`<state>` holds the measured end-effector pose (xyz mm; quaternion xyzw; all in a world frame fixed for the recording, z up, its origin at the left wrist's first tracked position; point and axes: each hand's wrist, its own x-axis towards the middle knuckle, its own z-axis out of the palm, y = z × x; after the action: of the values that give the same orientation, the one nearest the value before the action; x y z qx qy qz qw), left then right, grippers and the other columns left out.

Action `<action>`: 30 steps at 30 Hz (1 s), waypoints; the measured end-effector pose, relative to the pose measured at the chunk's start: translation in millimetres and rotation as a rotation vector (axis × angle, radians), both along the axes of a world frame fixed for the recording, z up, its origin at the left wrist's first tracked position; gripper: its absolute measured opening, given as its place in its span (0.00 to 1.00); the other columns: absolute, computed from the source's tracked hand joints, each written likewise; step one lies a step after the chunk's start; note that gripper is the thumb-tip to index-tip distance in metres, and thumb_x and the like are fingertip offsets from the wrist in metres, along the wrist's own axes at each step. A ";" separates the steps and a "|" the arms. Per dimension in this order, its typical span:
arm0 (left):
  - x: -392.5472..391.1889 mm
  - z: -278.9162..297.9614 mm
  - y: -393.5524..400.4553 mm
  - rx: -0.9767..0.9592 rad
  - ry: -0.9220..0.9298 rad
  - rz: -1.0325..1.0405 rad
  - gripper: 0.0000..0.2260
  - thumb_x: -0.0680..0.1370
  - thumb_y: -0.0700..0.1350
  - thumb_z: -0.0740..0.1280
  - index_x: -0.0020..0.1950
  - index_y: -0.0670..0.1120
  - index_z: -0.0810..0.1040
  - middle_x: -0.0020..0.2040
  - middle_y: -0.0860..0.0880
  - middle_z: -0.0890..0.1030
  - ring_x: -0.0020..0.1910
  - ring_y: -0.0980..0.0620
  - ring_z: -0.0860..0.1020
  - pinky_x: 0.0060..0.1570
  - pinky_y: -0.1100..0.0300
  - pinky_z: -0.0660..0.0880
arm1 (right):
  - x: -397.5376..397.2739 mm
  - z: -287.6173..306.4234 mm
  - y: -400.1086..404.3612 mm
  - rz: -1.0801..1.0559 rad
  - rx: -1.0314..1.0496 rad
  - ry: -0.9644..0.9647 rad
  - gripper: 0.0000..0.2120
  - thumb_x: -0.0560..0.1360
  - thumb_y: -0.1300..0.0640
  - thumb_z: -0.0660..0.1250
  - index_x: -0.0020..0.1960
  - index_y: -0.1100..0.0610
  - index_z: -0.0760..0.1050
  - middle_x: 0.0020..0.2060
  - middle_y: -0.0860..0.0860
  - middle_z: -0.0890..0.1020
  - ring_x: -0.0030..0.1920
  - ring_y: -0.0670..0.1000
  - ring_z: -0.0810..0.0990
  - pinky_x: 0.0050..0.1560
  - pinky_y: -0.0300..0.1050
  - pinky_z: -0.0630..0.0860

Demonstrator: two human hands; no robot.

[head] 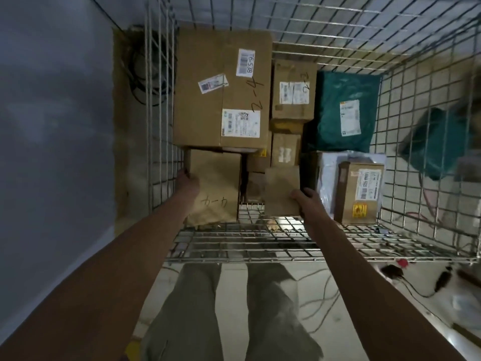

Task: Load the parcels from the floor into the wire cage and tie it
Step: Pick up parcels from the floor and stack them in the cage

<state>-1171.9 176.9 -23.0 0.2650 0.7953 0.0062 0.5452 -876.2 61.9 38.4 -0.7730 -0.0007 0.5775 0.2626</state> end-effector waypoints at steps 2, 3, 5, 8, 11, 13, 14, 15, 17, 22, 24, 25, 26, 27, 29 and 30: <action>8.0 -2.5 6.2 -0.024 0.108 -0.046 0.18 0.85 0.39 0.56 0.76 0.44 0.65 0.66 0.43 0.76 0.59 0.43 0.76 0.52 0.55 0.71 | -7.1 -8.2 6.8 0.036 -0.011 0.031 0.39 0.69 0.54 0.76 0.75 0.58 0.62 0.64 0.58 0.75 0.60 0.58 0.77 0.52 0.52 0.79; 10.3 -4.0 8.4 -0.020 0.162 -0.080 0.18 0.85 0.38 0.55 0.76 0.43 0.64 0.67 0.40 0.75 0.61 0.40 0.76 0.52 0.54 0.72 | -10.3 -10.1 10.4 0.045 -0.016 0.051 0.34 0.73 0.57 0.73 0.75 0.58 0.63 0.64 0.57 0.74 0.60 0.57 0.77 0.50 0.51 0.79; 15.2 -3.1 8.3 -0.012 0.244 -0.126 0.23 0.84 0.36 0.56 0.79 0.41 0.59 0.71 0.37 0.72 0.66 0.37 0.75 0.58 0.50 0.76 | -15.1 -17.6 18.3 0.059 0.007 0.102 0.29 0.75 0.58 0.71 0.74 0.56 0.65 0.64 0.56 0.75 0.60 0.57 0.77 0.52 0.51 0.79; 24.4 0.9 -13.6 0.124 0.332 -0.229 0.29 0.81 0.35 0.62 0.81 0.41 0.56 0.73 0.36 0.68 0.70 0.36 0.71 0.65 0.41 0.75 | -25.2 -23.2 29.9 0.098 0.037 0.141 0.31 0.73 0.50 0.71 0.74 0.54 0.67 0.65 0.55 0.76 0.61 0.57 0.77 0.51 0.49 0.79; 20.6 10.9 -40.3 0.280 0.440 -0.369 0.24 0.79 0.39 0.66 0.75 0.39 0.65 0.69 0.37 0.72 0.65 0.37 0.75 0.59 0.40 0.77 | -44.6 -24.9 38.7 0.203 0.044 0.096 0.26 0.80 0.46 0.64 0.74 0.57 0.67 0.65 0.55 0.74 0.62 0.54 0.75 0.49 0.44 0.73; 16.9 18.0 -52.3 0.254 0.409 -0.462 0.21 0.80 0.42 0.66 0.73 0.41 0.68 0.67 0.38 0.74 0.62 0.38 0.77 0.55 0.43 0.79 | -55.0 -23.3 41.8 0.287 0.016 0.066 0.26 0.79 0.45 0.63 0.73 0.57 0.67 0.65 0.54 0.73 0.64 0.57 0.73 0.55 0.48 0.71; 17.7 23.1 -55.6 0.218 0.370 -0.534 0.20 0.81 0.44 0.65 0.73 0.42 0.69 0.67 0.39 0.74 0.61 0.39 0.77 0.53 0.47 0.78 | -56.8 -25.3 40.2 0.309 0.002 0.052 0.26 0.79 0.46 0.63 0.73 0.55 0.67 0.63 0.53 0.73 0.64 0.56 0.73 0.57 0.50 0.70; 18.5 29.0 -57.9 0.178 0.320 -0.616 0.20 0.82 0.46 0.64 0.74 0.43 0.68 0.68 0.40 0.74 0.61 0.40 0.77 0.50 0.50 0.77 | -58.6 -18.5 39.3 0.317 -0.009 0.042 0.24 0.80 0.47 0.63 0.73 0.55 0.67 0.62 0.52 0.73 0.62 0.55 0.73 0.58 0.51 0.69; 19.1 45.2 -59.0 0.091 0.236 -0.752 0.21 0.84 0.49 0.62 0.76 0.44 0.67 0.70 0.42 0.73 0.63 0.42 0.77 0.51 0.51 0.76 | -57.4 -0.4 37.5 0.322 -0.018 0.027 0.20 0.80 0.50 0.62 0.70 0.56 0.70 0.61 0.53 0.75 0.60 0.55 0.74 0.57 0.49 0.70; 29.3 123.1 -49.1 0.049 0.214 -0.910 0.25 0.83 0.56 0.62 0.78 0.46 0.66 0.73 0.44 0.71 0.68 0.42 0.72 0.63 0.46 0.75 | -34.8 79.5 23.4 0.376 0.035 0.001 0.08 0.81 0.57 0.59 0.56 0.58 0.73 0.50 0.53 0.75 0.45 0.49 0.74 0.41 0.43 0.68; 44.5 165.5 -45.0 0.129 0.180 -1.014 0.26 0.82 0.57 0.61 0.77 0.46 0.66 0.71 0.43 0.72 0.67 0.42 0.72 0.63 0.46 0.74 | -19.0 118.0 14.9 0.424 0.051 -0.070 0.10 0.81 0.55 0.59 0.56 0.60 0.74 0.48 0.56 0.76 0.44 0.53 0.75 0.42 0.45 0.71; 53.8 185.9 -42.3 0.173 0.148 -1.063 0.26 0.82 0.57 0.60 0.77 0.47 0.67 0.71 0.44 0.72 0.67 0.42 0.72 0.63 0.47 0.74 | -10.6 140.7 10.6 0.443 0.047 -0.115 0.10 0.81 0.55 0.58 0.54 0.59 0.75 0.47 0.56 0.78 0.46 0.55 0.77 0.44 0.46 0.72; 62.5 205.4 -40.0 0.208 0.113 -1.089 0.26 0.81 0.59 0.59 0.76 0.48 0.68 0.71 0.45 0.73 0.67 0.42 0.72 0.62 0.47 0.74 | -2.0 162.6 1.9 0.461 0.043 -0.166 0.10 0.82 0.55 0.58 0.53 0.59 0.75 0.46 0.55 0.79 0.48 0.56 0.77 0.46 0.46 0.74; 73.4 224.7 -37.1 0.241 0.072 -1.095 0.27 0.80 0.63 0.58 0.75 0.51 0.69 0.71 0.47 0.74 0.66 0.43 0.73 0.62 0.47 0.75 | 8.0 186.1 -7.9 0.462 0.040 -0.212 0.10 0.82 0.55 0.59 0.54 0.59 0.76 0.47 0.53 0.80 0.50 0.55 0.77 0.48 0.46 0.75; 99.5 255.9 -30.9 0.325 -0.010 -1.123 0.30 0.77 0.69 0.54 0.72 0.53 0.71 0.68 0.48 0.77 0.62 0.45 0.77 0.61 0.46 0.77 | 29.1 228.8 -36.3 0.426 0.036 -0.312 0.18 0.79 0.50 0.62 0.62 0.60 0.78 0.54 0.54 0.80 0.57 0.57 0.79 0.56 0.48 0.75; 109.8 260.6 -28.8 0.338 -0.023 -1.166 0.30 0.77 0.68 0.52 0.72 0.52 0.71 0.68 0.47 0.78 0.61 0.44 0.78 0.61 0.46 0.77 | 38.3 242.1 -51.2 0.412 0.017 -0.351 0.22 0.76 0.47 0.61 0.64 0.59 0.78 0.57 0.56 0.80 0.60 0.58 0.79 0.58 0.48 0.74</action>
<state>-1062.2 148.1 237.6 0.7397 0.5013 -0.1644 0.4178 -837.9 10.6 280.4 -0.8425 -0.2084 0.4761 0.1420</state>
